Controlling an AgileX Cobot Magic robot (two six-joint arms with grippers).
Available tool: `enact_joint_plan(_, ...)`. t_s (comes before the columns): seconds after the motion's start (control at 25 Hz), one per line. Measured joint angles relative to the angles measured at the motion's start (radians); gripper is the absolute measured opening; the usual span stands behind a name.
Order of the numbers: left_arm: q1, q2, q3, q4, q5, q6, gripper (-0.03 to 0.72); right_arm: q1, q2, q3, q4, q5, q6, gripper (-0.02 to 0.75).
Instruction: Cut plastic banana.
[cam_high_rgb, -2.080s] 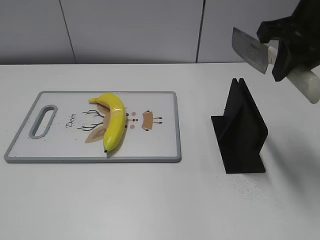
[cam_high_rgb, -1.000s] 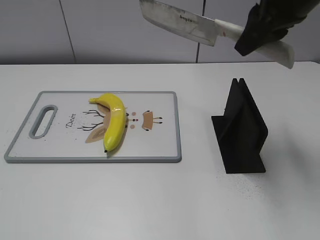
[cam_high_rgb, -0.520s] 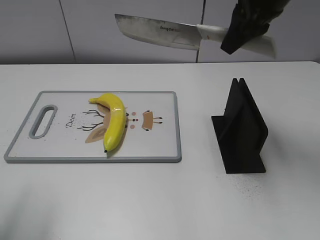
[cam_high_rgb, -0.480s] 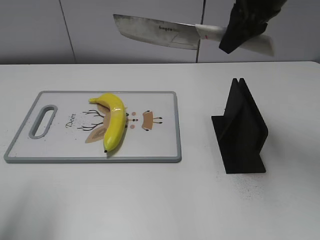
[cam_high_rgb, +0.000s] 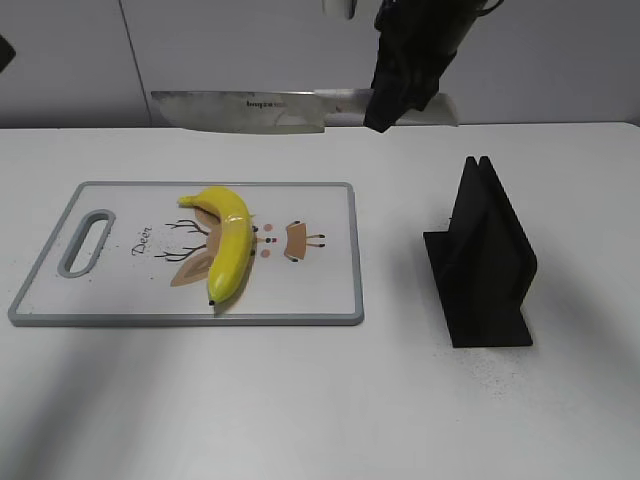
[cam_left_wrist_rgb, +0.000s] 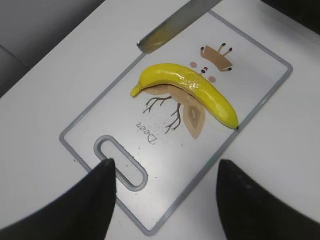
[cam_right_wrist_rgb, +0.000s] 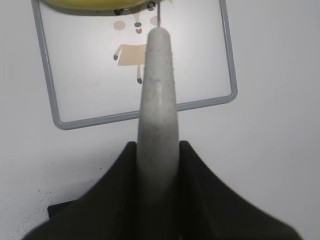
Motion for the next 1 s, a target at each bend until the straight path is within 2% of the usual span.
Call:
enact_joint_plan(0.2,-0.071,0.143,-0.105,0.001,0.001,0.185,0.589,0.003,0.049,-0.032,0.000,0.000,-0.068,0.164)
enact_joint_plan(0.36,-0.145,0.245,-0.144,0.021,-0.014,0.250,0.589,0.002,0.068,-0.038,0.005,0.001,-0.138,0.164)
enact_joint_plan(0.64,-0.212,0.424,-0.146,0.050,-0.057,0.289,0.573,0.002,0.089,-0.038,0.098,0.001,-0.234,0.164)
enact_joint_plan(1.0,-0.215,0.482,-0.146,0.052,-0.105,0.292,0.560,0.002,0.133,-0.040,0.119,0.000,-0.241,0.164)
